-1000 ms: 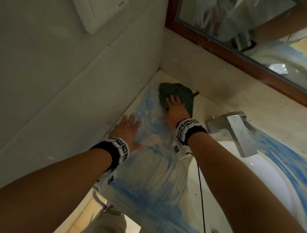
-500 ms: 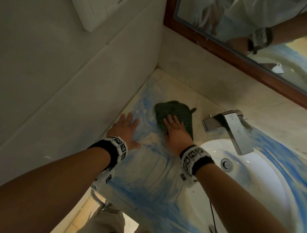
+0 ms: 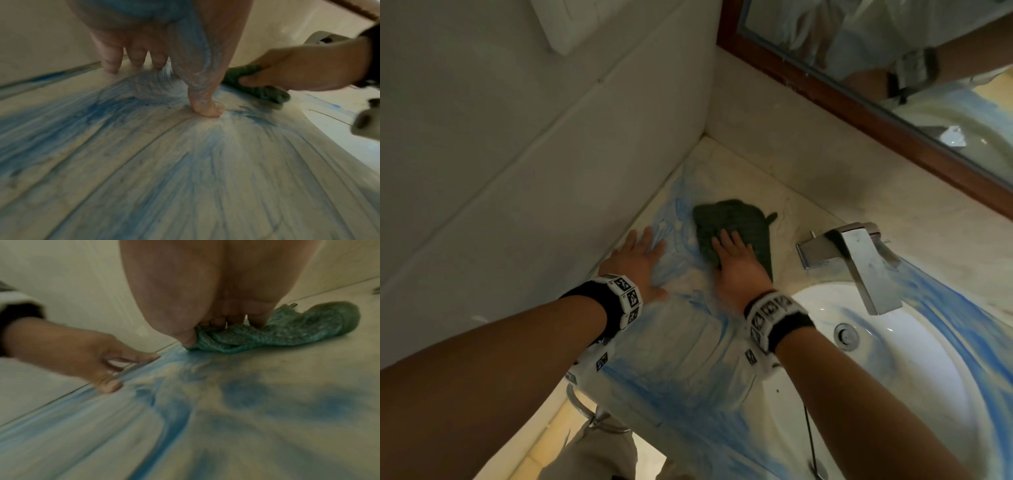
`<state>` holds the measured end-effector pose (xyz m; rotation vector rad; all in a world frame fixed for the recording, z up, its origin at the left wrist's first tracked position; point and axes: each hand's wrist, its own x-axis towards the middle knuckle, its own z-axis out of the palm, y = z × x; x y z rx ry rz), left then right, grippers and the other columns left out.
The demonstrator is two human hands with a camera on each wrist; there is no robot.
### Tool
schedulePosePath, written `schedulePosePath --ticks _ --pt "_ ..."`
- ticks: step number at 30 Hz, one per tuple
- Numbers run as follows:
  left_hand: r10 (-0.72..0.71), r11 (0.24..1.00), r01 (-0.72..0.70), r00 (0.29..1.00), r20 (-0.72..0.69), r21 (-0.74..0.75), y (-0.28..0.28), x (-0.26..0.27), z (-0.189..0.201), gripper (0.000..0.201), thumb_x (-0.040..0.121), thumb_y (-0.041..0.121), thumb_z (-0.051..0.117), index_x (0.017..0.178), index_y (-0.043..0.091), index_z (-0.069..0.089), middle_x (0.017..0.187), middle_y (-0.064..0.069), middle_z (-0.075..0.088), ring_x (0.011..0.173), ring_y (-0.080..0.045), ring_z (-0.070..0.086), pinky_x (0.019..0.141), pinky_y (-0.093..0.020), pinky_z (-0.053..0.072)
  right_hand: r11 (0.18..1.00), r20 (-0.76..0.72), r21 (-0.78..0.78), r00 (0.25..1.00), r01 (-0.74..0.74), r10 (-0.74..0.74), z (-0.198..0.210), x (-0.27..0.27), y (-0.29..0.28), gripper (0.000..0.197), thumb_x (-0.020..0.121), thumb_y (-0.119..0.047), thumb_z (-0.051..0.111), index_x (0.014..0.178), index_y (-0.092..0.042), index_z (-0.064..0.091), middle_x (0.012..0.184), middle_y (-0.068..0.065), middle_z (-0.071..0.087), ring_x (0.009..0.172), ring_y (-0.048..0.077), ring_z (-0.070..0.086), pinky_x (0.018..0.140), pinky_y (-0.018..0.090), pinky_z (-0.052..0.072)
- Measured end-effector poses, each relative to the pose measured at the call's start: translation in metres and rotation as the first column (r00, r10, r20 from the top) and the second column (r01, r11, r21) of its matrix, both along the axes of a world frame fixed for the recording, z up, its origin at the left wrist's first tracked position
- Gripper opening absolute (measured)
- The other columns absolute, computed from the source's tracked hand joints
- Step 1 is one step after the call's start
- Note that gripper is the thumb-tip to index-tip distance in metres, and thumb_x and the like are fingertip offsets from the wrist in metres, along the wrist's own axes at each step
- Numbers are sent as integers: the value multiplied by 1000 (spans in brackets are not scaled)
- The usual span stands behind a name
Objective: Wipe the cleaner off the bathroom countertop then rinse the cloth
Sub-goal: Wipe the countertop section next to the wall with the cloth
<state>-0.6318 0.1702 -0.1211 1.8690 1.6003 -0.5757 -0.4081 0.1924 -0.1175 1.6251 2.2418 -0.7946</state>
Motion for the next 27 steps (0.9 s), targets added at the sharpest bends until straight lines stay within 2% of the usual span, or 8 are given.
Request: schedulePosePath --ticks 2,5,8,12,16,19,23,27 --pt "-6 1000 6 1000 4 -6 0 0 -1 111 80 67 61 153 26 -12 158 -3 -27 148 -30 -15 120 -51 11 1000 -6 12 1000 -8 8 -1 12 -24 62 100 -27 38 155 -17 14 164 1 3 150 20 -1 120 39 1" --pt "-9 1000 9 1000 2 -9 0 -1 -2 112 80 69 59 153 26 -14 158 -3 -28 148 -31 -16 120 -51 11 999 7 -8 999 -32 32 -4 17 -20 62 100 -28 40 155 -17 14 164 0 4 150 20 -1 120 40 2" --pt "-10 1000 10 1000 -5 -4 -1 -1 -2 110 80 68 59 153 27 -13 158 -3 -27 148 -30 -15 119 -51 13 999 7 -17 999 -34 34 -7 6 12 60 101 -28 38 155 -17 13 164 1 3 150 21 -2 120 41 2" --pt "-11 1000 11 1000 -17 -1 -1 -1 -5 109 81 69 58 153 28 -12 158 -3 -28 148 -30 -16 119 -52 14 999 14 50 1000 -14 13 -9 -24 69 60 102 -30 35 156 -16 11 164 3 1 150 25 -1 120 43 2" --pt "-13 1000 14 999 -29 18 -1 0 -3 107 81 67 58 154 29 -10 159 -2 -26 148 -30 -14 119 -50 14 998 40 63 999 -6 3 -8 -49 102 59 103 -30 32 156 -14 10 164 6 2 150 28 1 121 48 7" --pt "-13 1000 13 1000 -19 19 -1 0 -2 107 82 66 59 154 28 -10 159 -2 -26 148 -30 -15 120 -49 12 998 34 60 999 -11 9 -9 -42 84 59 103 -29 33 155 -14 11 164 5 2 150 27 0 121 46 6" --pt "-2 1000 2 1000 0 3 -1 0 -4 109 81 67 59 154 27 -12 158 -2 -27 148 -29 -16 120 -50 11 999 -14 28 1000 -18 18 -7 -11 29 59 103 -29 35 156 -16 14 164 2 3 150 22 -1 120 42 1" --pt "3 1000 -3 1000 19 -20 -1 0 1 110 82 66 59 153 25 -13 158 -3 -27 148 -29 -17 120 -51 11 997 19 35 998 -66 65 -8 11 -8 60 101 -31 38 155 -16 16 163 2 6 150 21 0 122 43 5"
